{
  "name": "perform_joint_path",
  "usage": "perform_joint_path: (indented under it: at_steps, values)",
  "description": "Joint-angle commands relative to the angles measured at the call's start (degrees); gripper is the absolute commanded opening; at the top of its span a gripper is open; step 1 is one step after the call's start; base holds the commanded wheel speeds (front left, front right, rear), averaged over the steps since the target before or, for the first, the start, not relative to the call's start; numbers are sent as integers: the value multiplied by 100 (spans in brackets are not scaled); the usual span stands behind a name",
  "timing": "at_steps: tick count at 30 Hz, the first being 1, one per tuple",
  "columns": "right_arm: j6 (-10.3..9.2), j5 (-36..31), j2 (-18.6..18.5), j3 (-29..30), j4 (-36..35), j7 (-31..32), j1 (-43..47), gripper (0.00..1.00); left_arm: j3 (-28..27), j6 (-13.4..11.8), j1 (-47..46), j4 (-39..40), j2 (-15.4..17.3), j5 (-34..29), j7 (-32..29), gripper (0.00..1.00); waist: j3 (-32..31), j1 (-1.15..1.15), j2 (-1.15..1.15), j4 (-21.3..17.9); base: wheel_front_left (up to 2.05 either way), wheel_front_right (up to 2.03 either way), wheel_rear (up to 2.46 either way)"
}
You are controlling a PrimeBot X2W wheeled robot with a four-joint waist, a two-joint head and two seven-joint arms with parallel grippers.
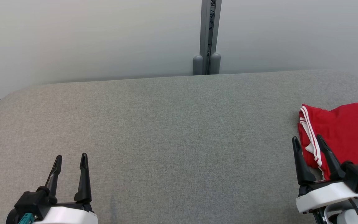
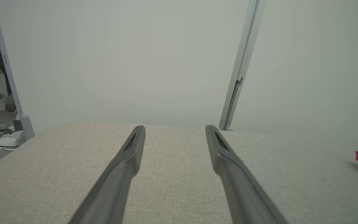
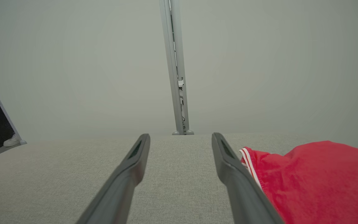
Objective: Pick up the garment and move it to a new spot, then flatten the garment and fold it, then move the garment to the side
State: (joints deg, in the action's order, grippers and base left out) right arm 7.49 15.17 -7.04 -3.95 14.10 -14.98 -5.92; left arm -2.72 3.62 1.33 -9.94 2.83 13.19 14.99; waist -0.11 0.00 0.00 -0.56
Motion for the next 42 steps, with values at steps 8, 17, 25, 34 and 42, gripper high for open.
perform_joint_path:
  at_steps: [8, 17, 25, 34, 42]
  values:
    - [0, -56, 15, 13, 56, -25, -58, 100, -6, -27, -80, -5, 18, -35, 25, 100, 10, 0, 0, -28, 0, 0, 0]
    - [0, 344, 82, 36, 196, 122, 46, 0, -53, 39, -27, -210, -33, 367, -173, 0, 12, 0, 0, -37, 0, 0, 0]
    - [0, 1070, 113, 140, 165, 325, 38, 0, -70, 75, -88, -208, -27, 1122, -358, 0, 13, 0, 0, -31, 0, 0, 0]
    - [0, 1917, 150, 254, 133, 554, 25, 0, -90, 115, -165, -205, -21, 1989, -565, 0, 14, 0, 0, -24, 0, 0, 0]
    - [0, 2599, 181, 345, 113, 741, 12, 0, -122, 149, -234, -222, -16, 2685, -747, 0, 15, 0, 0, -18, 0, 0, 0]
